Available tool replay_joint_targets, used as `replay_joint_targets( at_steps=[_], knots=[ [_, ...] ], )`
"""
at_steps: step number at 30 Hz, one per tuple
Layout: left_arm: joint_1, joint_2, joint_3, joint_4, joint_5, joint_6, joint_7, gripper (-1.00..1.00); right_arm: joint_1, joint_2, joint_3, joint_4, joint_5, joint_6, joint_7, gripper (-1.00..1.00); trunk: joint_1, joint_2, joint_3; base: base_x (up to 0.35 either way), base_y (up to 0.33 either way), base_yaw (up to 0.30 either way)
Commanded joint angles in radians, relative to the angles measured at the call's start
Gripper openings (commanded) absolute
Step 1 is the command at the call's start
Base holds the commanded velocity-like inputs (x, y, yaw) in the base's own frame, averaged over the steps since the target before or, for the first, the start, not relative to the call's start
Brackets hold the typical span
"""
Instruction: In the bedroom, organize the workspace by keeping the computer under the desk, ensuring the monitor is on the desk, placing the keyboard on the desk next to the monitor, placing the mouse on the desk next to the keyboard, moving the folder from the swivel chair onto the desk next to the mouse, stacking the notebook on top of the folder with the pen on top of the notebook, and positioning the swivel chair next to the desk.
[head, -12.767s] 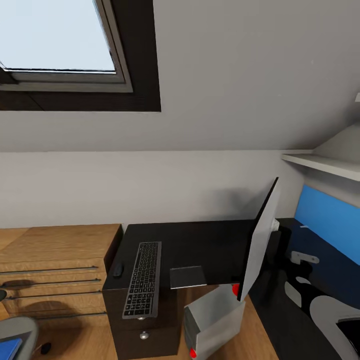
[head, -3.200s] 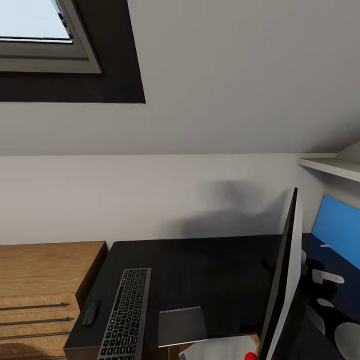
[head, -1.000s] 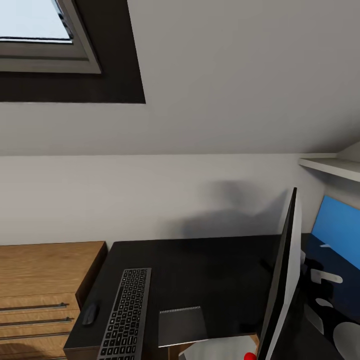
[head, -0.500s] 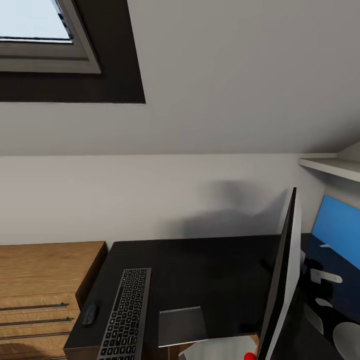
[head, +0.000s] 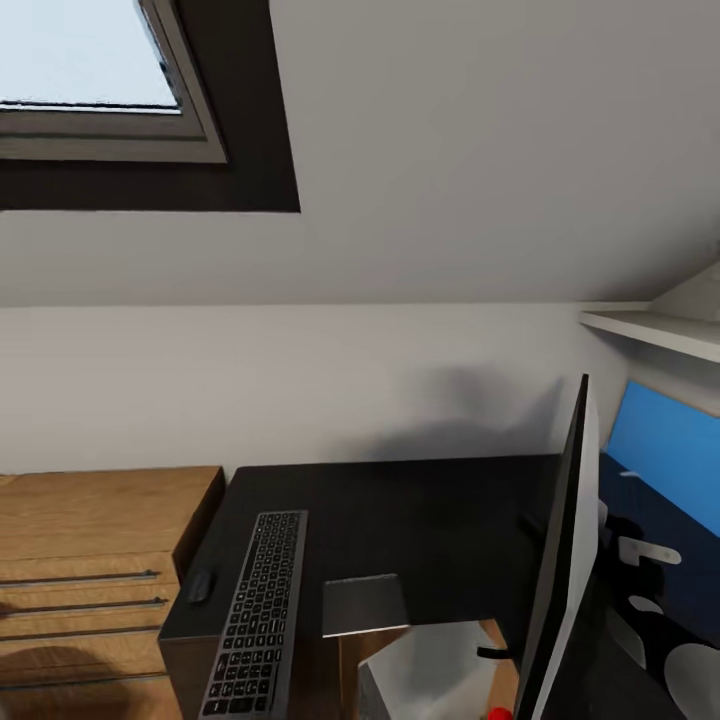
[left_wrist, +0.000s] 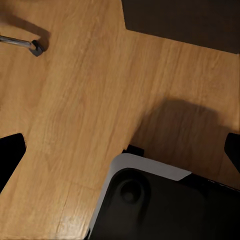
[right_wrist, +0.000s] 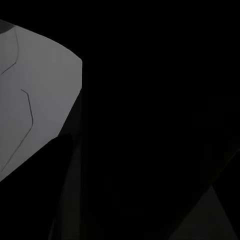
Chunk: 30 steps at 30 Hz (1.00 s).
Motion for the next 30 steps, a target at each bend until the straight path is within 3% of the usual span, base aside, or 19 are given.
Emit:
replay_joint_targets(
  at_steps=[1, 30],
  knots=[
    [0.0, 0.002, -0.008, -0.001, 0.011, -0.006, 0.007, 1.0, 0.0, 0.0, 0.019, 0.002, -0.015, -0.003, -0.004, -1.0, 0.0, -0.002, -0.002, -0.337, 0.0, 0.0],
    [-0.001, 0.001, -0.008, 0.0, 0.009, -0.006, 0.006, 1.0, 0.0, 0.001, 0.02, 0.002, -0.014, -0.001, -0.003, -1.0, 0.0, -0.002, -0.002, -0.337, 0.077, 0.0]
  ],
)
